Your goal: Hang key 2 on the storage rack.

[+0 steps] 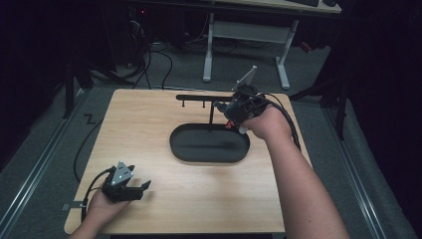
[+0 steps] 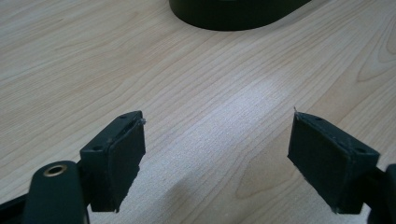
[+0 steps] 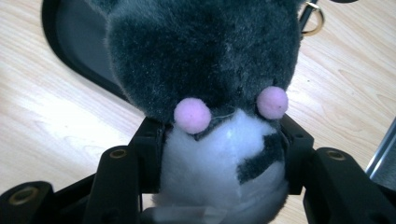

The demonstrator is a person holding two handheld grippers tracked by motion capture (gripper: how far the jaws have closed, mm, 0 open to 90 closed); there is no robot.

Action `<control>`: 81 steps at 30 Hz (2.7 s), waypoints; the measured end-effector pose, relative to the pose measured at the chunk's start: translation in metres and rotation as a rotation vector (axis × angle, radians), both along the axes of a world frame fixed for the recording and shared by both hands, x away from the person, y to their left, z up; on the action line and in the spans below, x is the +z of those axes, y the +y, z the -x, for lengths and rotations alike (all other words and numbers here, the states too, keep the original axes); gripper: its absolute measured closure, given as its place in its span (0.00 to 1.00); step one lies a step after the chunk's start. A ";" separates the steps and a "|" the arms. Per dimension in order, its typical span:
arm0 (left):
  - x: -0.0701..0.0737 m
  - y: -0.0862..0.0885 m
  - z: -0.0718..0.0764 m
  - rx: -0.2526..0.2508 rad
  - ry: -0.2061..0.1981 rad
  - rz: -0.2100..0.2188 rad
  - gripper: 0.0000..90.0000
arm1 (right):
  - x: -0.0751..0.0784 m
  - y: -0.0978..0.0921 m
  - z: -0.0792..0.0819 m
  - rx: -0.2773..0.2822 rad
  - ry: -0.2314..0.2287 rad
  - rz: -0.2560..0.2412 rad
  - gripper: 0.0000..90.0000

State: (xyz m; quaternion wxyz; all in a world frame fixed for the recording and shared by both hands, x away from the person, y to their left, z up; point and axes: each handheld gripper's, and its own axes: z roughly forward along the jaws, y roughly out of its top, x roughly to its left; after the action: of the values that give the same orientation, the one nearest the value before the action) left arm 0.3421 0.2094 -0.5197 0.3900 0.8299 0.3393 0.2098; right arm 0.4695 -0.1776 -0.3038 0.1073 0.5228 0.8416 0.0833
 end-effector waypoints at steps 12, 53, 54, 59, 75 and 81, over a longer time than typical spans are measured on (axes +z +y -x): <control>0.000 0.000 0.001 -0.001 0.003 -0.002 0.21 | -0.028 -0.002 0.002 -0.001 0.033 0.042 0.54; -0.002 -0.007 -0.002 -0.025 0.011 -0.012 0.22 | -0.087 0.002 -0.008 -0.014 0.022 -0.056 0.31; -0.002 -0.007 -0.002 -0.027 0.012 -0.014 0.22 | -0.088 0.002 -0.007 -0.014 0.020 -0.055 0.31; -0.002 -0.008 -0.003 -0.028 0.010 -0.012 0.22 | -0.093 -0.004 0.001 -0.016 0.011 -0.056 0.33; -0.002 -0.011 -0.001 -0.038 0.017 -0.018 0.22 | -0.127 -0.037 0.048 -0.039 -0.070 -0.096 0.39; -0.003 -0.011 -0.001 -0.044 0.021 -0.021 0.22 | -0.149 -0.053 0.076 -0.057 -0.174 -0.169 0.41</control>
State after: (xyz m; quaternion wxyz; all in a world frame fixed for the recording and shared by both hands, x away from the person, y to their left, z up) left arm 0.3428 0.1980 -0.5230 0.3821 0.8434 0.3230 0.1959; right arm 0.3932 -0.2310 -0.4524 0.1377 0.5444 0.8040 0.1956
